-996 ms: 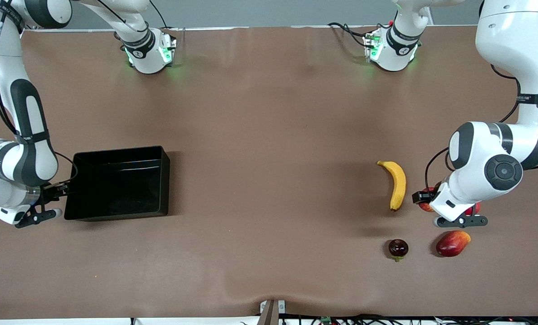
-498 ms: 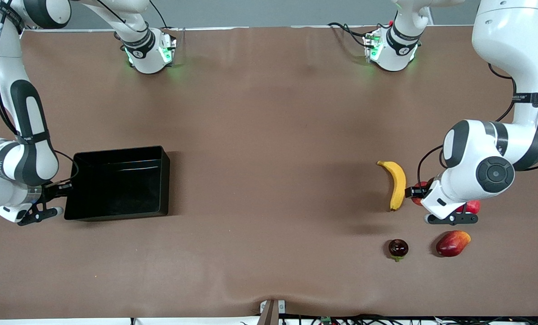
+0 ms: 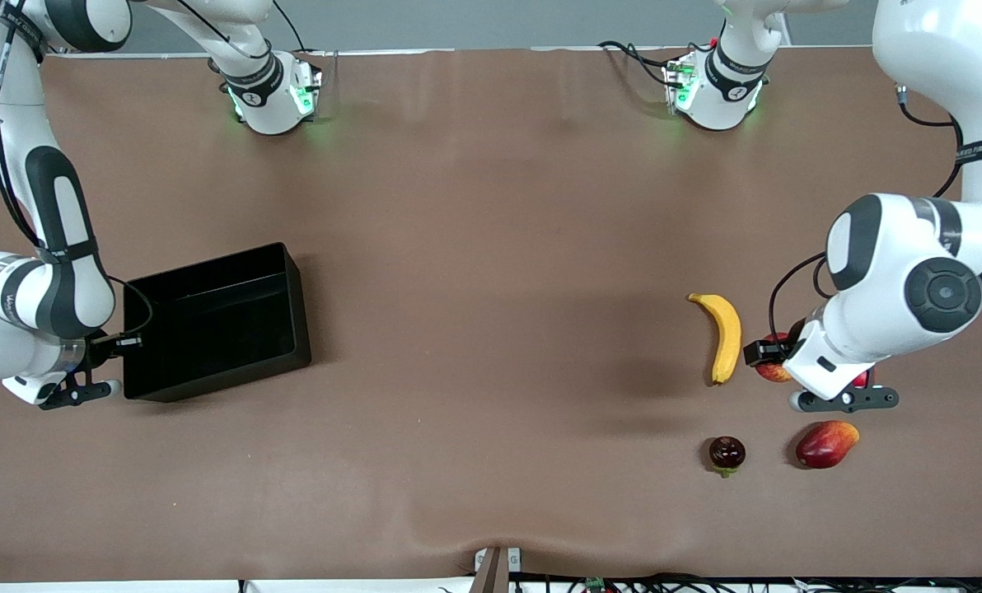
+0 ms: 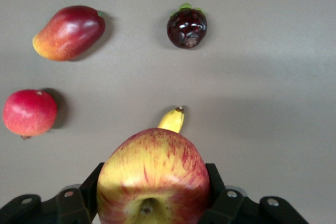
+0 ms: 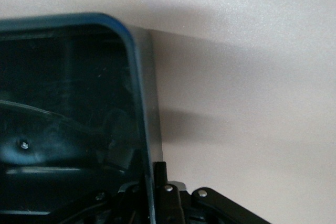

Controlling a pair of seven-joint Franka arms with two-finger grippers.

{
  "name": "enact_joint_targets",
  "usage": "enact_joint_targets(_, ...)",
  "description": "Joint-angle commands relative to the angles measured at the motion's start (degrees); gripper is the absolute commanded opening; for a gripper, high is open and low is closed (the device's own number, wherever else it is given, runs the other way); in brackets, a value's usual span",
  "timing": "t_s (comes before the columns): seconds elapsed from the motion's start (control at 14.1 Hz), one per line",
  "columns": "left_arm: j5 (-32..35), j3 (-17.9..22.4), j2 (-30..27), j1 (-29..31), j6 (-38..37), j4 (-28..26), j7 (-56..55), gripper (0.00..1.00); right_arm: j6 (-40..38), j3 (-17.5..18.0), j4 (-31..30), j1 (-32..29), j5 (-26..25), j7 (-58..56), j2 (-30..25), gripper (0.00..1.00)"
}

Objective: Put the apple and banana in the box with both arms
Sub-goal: 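Slide the black box toward the apple with the right gripper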

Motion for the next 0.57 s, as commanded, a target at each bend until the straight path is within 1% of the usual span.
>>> enact_joint_targets(0.0, -2.3, 0.1, -3.3, 0.3, -3.8, -0.1, -0.5, 0.0, -1.2, 0.4, 0.6, 1.0, 1.5, 2.3, -2.5, 0.0)
enact_joint_targets(0.14, -3.3, 0.1, -4.3, 0.0, -4.3, 0.1, -3.4, 0.0, -2.0, 0.4, 0.7, 1.8, 3.7, 4.8, -3.8, 0.0)
enact_joint_targets(0.28, -3.3, 0.1, -4.5, 0.5, -4.3, 0.5, -4.8, 0.0, -2.7, 0.4, 0.8, 3.9, 5.2, 5.6, -5.6, 0.0)
enact_joint_targets(0.36, -3.4, 0.2, -4.4, 0.5, -4.3, 1.5, -4.8, 0.0, -3.3, 0.4, 0.8, 5.2, 6.2, 7.5, -6.7, 0.0)
enact_joint_targets(0.5, -5.1, 0.1, -4.5, 0.3, -4.3, 1.9, -6.1, 0.0, -4.4, 0.4, 0.8, 8.7, 6.4, 14.0, -8.9, 0.0)
